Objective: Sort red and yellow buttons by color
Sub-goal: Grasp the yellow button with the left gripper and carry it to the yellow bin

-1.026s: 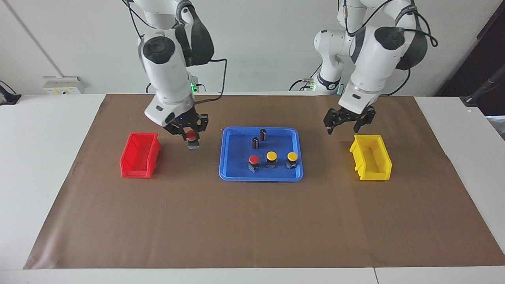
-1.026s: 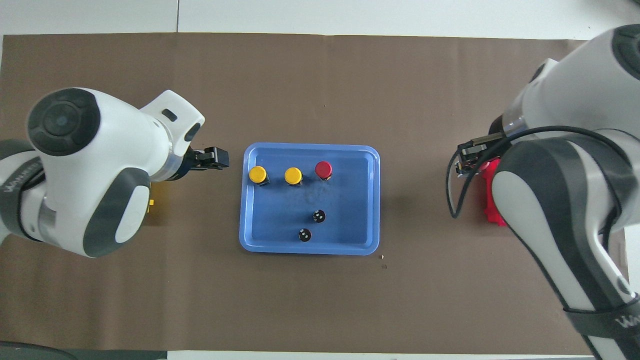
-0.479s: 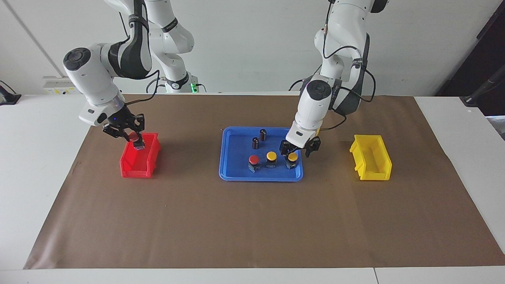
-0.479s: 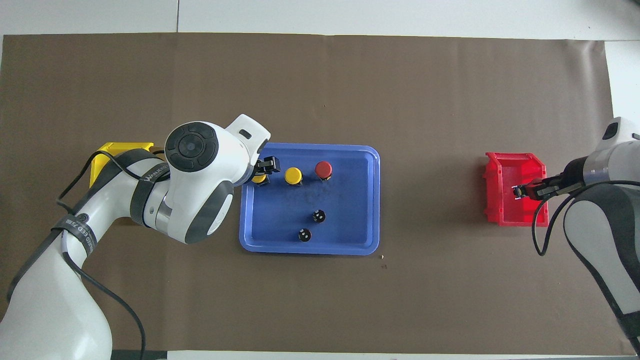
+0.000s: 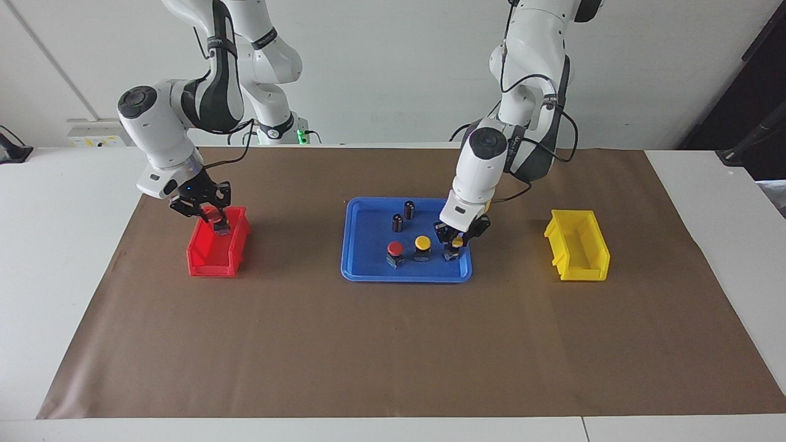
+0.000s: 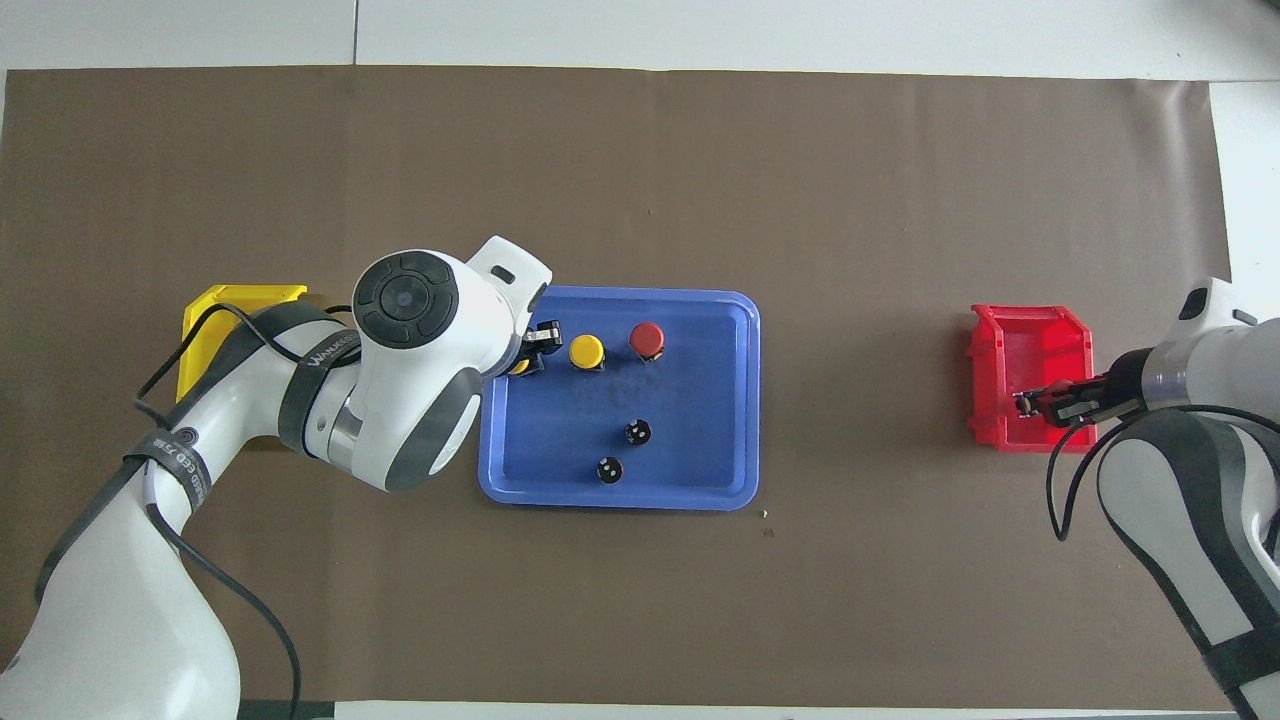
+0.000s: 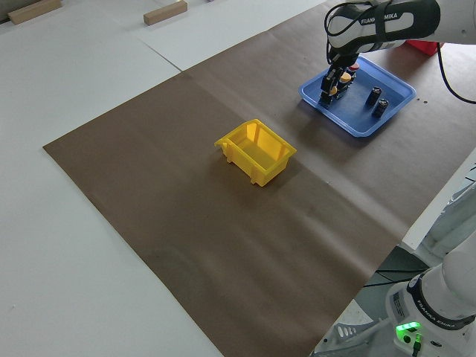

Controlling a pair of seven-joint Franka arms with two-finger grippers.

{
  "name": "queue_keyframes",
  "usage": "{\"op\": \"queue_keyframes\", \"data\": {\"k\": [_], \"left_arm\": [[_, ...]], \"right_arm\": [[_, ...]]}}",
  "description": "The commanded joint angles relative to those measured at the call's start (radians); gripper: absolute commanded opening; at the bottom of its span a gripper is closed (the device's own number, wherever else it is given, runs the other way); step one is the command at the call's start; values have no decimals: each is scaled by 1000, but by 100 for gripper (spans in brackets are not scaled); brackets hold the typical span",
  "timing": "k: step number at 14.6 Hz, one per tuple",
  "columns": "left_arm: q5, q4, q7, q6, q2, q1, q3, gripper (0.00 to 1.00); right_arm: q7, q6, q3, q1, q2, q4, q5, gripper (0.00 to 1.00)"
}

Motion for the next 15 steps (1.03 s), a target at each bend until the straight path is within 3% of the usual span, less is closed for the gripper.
{"op": "queue_keyframes", "data": {"k": [1, 6, 7, 8, 9, 12, 15], "left_arm": [[-7, 89, -26, -131, -10, -4, 22, 1], [-3, 214, 257, -456, -90, 155, 33, 1], [-2, 213, 341, -479, -120, 221, 33, 1], [-2, 205, 439, -495, -147, 273, 35, 1], [-2, 200, 532, -505, -157, 330, 36, 1], [41, 132, 757, -458, -185, 463, 35, 1], [55, -77, 831, -207, -254, 539, 35, 1]], "right_arm": [[-32, 96, 13, -25, -4, -71, 17, 27], [-26, 153, 13, -22, -4, -116, 17, 40], [-26, 150, 13, -23, -4, -114, 17, 62], [-31, 147, 13, -23, -3, -110, 17, 77], [-34, 130, 13, -25, 2, -90, 17, 77], [11, -146, 22, 7, 28, 147, 17, 78], [303, -265, 32, 198, 113, 396, 20, 90]]}}
